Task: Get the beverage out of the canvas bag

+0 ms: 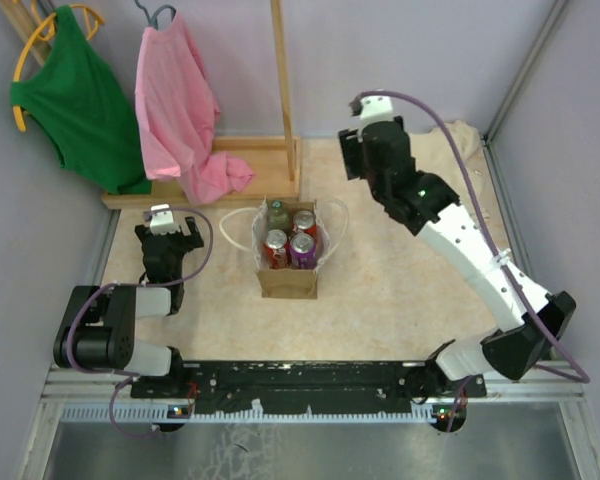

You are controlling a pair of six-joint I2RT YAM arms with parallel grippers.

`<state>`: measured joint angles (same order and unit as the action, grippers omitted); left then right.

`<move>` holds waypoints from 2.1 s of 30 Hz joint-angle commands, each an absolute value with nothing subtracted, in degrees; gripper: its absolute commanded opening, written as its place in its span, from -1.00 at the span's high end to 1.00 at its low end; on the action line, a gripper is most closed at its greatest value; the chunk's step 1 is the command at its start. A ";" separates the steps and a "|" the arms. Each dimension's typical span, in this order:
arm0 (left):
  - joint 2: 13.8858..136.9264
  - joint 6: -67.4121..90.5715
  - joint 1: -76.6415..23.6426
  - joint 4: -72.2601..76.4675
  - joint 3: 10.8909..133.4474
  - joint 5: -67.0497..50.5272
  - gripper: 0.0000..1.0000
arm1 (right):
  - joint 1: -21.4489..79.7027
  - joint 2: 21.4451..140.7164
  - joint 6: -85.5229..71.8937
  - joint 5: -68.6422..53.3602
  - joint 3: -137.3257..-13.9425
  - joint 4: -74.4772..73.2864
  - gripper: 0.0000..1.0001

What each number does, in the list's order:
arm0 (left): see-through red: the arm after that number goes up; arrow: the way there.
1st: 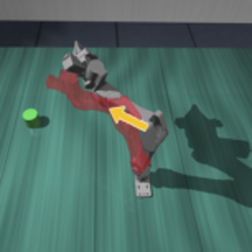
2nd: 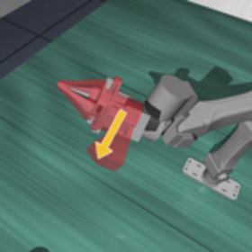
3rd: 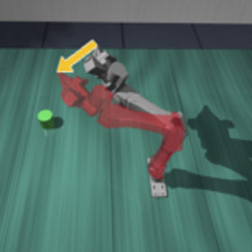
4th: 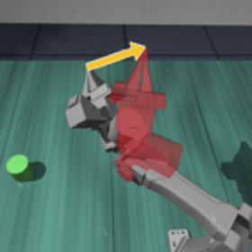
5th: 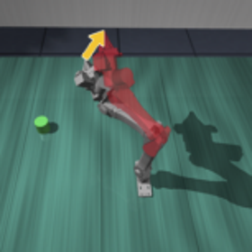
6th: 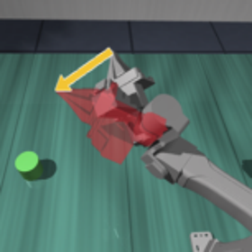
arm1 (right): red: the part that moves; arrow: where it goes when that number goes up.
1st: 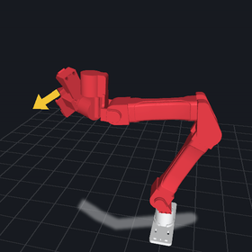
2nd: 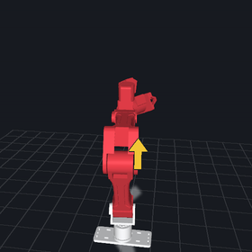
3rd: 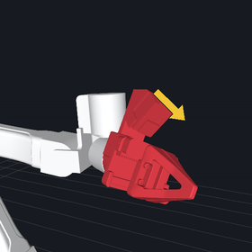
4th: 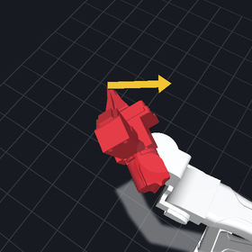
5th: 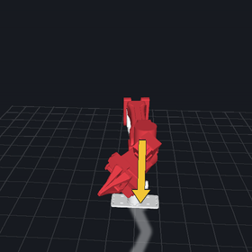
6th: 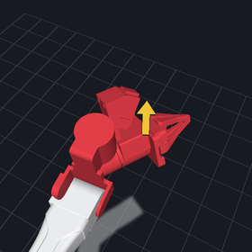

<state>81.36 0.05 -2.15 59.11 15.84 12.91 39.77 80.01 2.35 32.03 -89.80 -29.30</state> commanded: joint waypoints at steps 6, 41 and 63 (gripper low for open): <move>81.07 0.33 -2.23 60.01 16.19 13.42 -1.00 | 23.60 80.55 -2.18 23.08 -81.22 -16.98 1.00; 82.18 -0.14 -2.27 59.76 16.85 12.33 -1.00 | 10.62 109.31 -9.32 13.33 -83.44 -10.30 -0.04; 82.99 -0.16 -2.22 59.44 17.45 12.01 -1.00 | 21.18 87.33 -0.49 27.62 -78.29 -4.11 -0.89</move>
<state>82.59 0.01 -2.15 58.85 16.25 12.60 13.74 100.71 -5.96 20.58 -77.87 -11.51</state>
